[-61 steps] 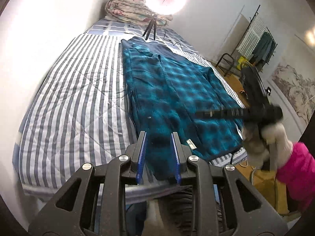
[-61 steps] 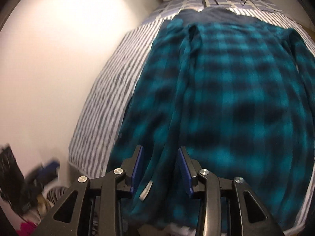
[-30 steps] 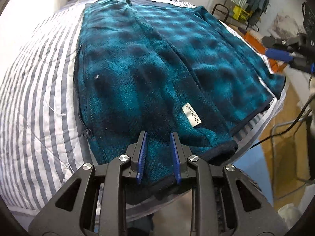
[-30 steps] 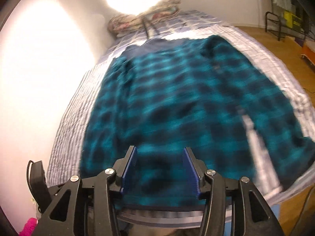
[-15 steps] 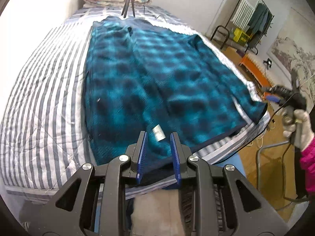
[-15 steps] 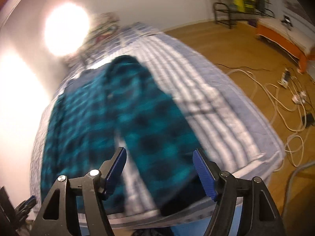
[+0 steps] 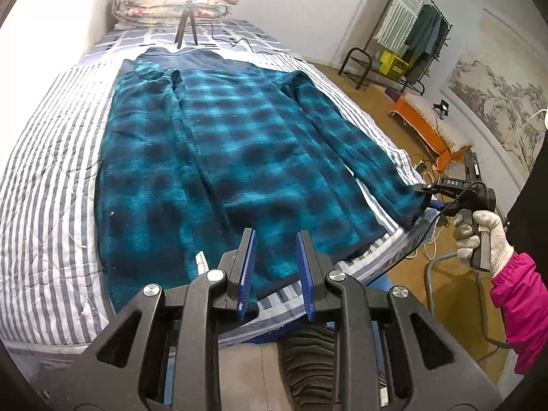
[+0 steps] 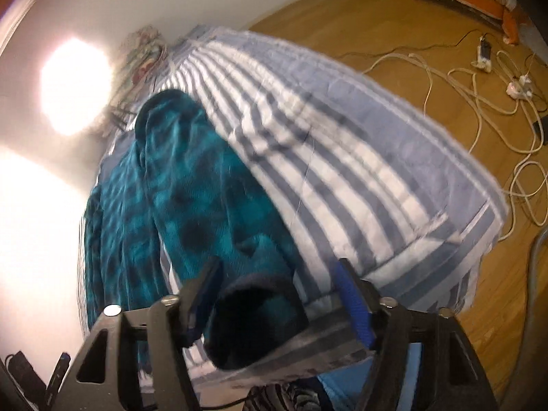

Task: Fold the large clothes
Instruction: 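Grasp the jacket sleeve cuff with the right gripper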

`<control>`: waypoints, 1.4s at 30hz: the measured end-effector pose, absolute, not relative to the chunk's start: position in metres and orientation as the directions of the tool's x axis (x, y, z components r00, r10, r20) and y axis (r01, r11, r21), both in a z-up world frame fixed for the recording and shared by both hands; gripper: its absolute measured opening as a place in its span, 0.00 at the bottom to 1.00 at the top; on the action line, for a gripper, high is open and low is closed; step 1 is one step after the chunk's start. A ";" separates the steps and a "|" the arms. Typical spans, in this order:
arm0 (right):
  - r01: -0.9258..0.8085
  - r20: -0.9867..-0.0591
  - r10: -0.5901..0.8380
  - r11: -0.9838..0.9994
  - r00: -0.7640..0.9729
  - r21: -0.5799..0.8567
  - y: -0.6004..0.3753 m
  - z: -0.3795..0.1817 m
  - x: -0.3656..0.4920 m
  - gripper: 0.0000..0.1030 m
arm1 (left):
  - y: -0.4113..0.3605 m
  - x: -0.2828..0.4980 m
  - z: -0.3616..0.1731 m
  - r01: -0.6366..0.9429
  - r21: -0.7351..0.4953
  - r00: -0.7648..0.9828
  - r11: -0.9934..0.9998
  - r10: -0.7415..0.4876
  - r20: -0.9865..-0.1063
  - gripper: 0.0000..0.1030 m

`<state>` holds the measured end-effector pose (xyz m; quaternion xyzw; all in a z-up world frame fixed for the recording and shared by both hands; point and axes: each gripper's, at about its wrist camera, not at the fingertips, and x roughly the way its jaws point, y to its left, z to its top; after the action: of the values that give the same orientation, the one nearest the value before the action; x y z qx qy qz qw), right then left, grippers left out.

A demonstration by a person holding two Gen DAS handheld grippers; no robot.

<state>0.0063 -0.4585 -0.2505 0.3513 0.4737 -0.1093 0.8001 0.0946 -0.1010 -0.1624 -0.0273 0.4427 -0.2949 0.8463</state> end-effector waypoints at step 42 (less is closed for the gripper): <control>-0.321 -0.770 0.517 0.851 0.373 0.416 -0.232 -0.210 0.070 0.35 | -0.157 0.161 -0.220 0.342 -0.611 0.215 0.714 -0.693 -0.689 0.42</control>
<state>0.0697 -0.2324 -0.2103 0.0984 0.4988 0.2548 0.8226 0.1607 -0.1570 -0.2200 -0.1665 0.5265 -0.3397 0.7614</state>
